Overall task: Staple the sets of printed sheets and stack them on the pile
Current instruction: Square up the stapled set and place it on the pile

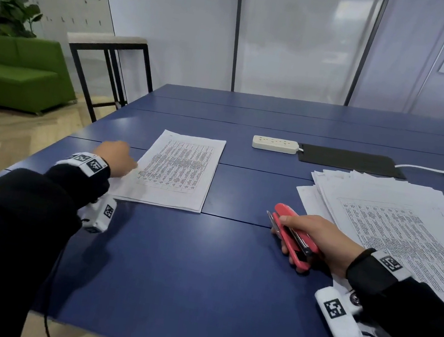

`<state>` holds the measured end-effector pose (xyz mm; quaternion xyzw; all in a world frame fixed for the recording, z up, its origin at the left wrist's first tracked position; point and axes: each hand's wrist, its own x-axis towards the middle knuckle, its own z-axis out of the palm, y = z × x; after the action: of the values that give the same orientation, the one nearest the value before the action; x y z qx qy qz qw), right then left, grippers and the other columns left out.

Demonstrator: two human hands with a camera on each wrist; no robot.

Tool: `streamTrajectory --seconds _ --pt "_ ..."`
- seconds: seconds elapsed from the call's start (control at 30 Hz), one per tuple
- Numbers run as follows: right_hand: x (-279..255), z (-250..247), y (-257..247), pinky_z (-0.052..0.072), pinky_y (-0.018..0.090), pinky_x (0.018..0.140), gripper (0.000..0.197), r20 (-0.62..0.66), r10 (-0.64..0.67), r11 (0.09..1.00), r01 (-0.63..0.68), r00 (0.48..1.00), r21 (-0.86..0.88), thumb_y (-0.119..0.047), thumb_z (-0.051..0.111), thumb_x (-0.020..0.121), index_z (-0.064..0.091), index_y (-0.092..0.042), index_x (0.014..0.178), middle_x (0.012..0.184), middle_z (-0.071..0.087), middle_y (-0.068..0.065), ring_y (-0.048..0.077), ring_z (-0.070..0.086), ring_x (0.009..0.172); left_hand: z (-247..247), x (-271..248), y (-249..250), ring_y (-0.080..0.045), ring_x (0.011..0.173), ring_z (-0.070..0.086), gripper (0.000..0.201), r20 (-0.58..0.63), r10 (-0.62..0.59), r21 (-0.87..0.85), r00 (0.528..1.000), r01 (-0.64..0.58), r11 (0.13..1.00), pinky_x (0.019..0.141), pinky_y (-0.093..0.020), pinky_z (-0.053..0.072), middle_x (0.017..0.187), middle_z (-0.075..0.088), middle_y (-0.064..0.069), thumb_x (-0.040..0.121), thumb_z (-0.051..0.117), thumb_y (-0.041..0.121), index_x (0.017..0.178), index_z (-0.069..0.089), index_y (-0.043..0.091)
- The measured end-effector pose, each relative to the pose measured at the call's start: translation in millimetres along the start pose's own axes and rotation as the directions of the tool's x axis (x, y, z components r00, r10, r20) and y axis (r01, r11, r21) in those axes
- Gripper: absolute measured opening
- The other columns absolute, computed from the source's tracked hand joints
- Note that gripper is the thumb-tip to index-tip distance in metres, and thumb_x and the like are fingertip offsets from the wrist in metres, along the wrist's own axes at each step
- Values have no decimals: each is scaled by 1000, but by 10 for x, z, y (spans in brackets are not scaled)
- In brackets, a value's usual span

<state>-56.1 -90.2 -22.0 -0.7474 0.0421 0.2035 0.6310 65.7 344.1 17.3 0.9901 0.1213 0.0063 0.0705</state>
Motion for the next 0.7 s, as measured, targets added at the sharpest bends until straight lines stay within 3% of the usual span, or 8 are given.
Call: streamTrajectory --seconds 0.07,0.2,0.33,0.43,0.53,0.63,0.7 --pt "6 -4 2 44 29 44 55 1 -1 1000 1 1000 -1 -35 61 99 61 17 118 80 64 26 31 57 53 82 24 -200 -33 85 64 25 118 -75 9 990 74 997 66 -31 45 97 72 -16 92 66 27 79 64 6" --pt "13 2 12 44 28 43 56 -3 -1 1000 1 1000 -12 -36 62 99 62 16 118 80 64 26 31 57 53 129 9 -271 -31 77 63 16 172 -93 -225 981 131 966 57 -31 56 85 65 -15 92 73 14 85 66 1" --pt "-5 14 -3 44 29 43 55 -9 12 1000 -12 1000 -7 -36 62 99 63 16 118 81 64 26 31 57 54 134 -52 -193 -31 89 66 42 245 -71 -256 967 135 957 85 -45 61 98 69 -18 80 88 20 108 70 -6" --pt "-9 19 -3 44 29 42 55 -17 9 1000 -9 1000 -8 -35 62 99 62 17 119 80 64 27 31 57 53 129 -115 -145 -31 98 71 75 269 -35 -212 963 94 973 91 -43 62 113 71 -9 65 98 26 130 65 10" --pt "-16 19 1 44 28 42 55 -22 3 1000 -3 1000 -5 -35 61 99 61 17 119 79 64 26 30 57 52 138 -149 -157 -29 107 68 99 266 6 -185 964 45 982 95 -38 57 129 66 -6 58 101 26 145 54 17" --pt "-29 24 -6 44 28 43 55 -21 3 1000 -4 1000 -13 -35 61 99 63 16 118 80 64 25 30 57 53 130 -184 -175 -27 111 64 104 266 44 -138 963 -7 990 98 -32 52 133 62 -6 59 101 27 149 50 18" --pt "-25 23 -7 44 28 42 56 -22 0 1000 -1 1000 -13 -35 61 100 61 18 119 79 64 25 30 57 53 121 -212 -177 -26 108 63 97 270 74 -116 960 -43 992 95 -29 49 128 59 -4 63 99 27 148 52 23"
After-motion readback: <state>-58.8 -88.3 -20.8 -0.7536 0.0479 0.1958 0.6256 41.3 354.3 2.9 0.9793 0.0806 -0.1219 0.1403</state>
